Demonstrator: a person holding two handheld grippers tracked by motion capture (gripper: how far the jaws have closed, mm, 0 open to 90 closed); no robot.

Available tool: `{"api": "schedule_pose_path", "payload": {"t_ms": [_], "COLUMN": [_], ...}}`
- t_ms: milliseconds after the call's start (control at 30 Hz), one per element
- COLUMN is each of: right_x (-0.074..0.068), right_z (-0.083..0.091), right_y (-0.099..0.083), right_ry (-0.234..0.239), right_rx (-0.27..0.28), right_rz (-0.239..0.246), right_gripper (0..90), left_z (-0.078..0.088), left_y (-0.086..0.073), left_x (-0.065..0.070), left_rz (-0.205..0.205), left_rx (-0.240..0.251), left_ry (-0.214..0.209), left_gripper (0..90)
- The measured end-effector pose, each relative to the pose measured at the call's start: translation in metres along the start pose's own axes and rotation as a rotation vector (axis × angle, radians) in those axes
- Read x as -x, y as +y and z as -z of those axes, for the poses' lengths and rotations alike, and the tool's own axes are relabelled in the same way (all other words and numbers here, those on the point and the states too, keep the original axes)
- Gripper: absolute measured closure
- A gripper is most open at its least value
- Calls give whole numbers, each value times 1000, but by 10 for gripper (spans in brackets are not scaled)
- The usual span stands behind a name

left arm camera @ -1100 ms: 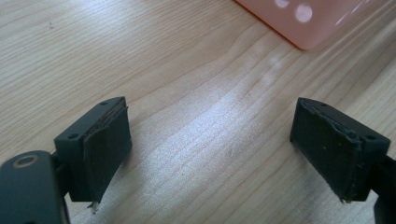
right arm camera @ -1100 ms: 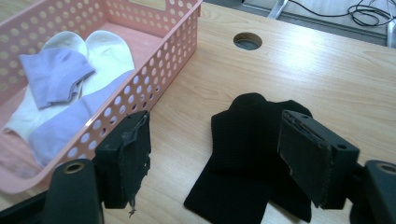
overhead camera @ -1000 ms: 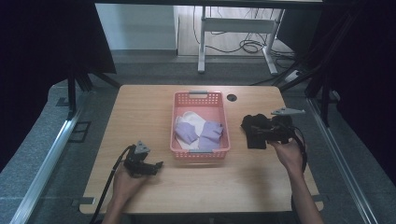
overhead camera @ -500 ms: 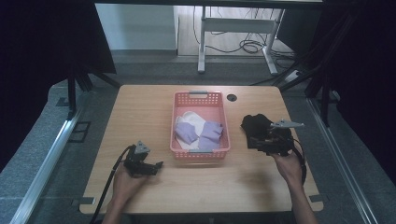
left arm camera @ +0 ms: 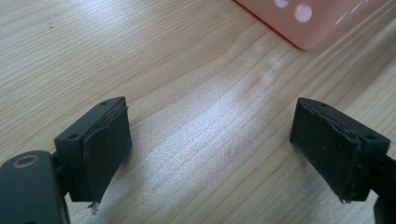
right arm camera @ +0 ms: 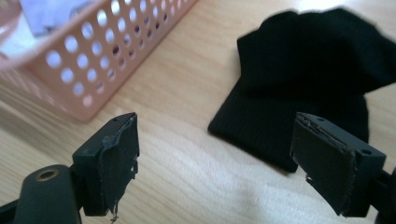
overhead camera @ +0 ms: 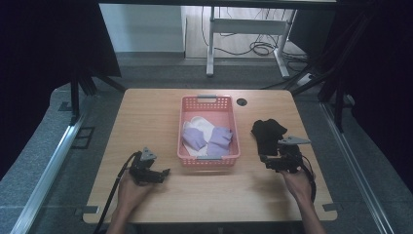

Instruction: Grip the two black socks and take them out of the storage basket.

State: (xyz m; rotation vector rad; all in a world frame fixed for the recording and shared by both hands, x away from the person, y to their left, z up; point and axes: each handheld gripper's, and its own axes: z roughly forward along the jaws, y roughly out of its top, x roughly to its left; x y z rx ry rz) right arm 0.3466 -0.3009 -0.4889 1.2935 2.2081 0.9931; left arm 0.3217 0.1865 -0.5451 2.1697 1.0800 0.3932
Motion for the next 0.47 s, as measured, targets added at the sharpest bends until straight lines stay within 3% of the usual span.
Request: {"api": "schedule_pose_path", "payload": {"t_ms": [200,467], "right_x": [-1,2], "right_z": [-11,-12], "right_y": [-16,-18], "right_ry": [-13,-7], "right_rx": [-64,-72], "right_rz": [20,8], "right_gripper": [158,158], "left_z": [0,0], "left_y": [0,0], "left_x": [0,0], "left_rz": [0,0], "left_rx": [-1,-1], "left_ry": [-1,-3], "left_gripper": [122,122]}}
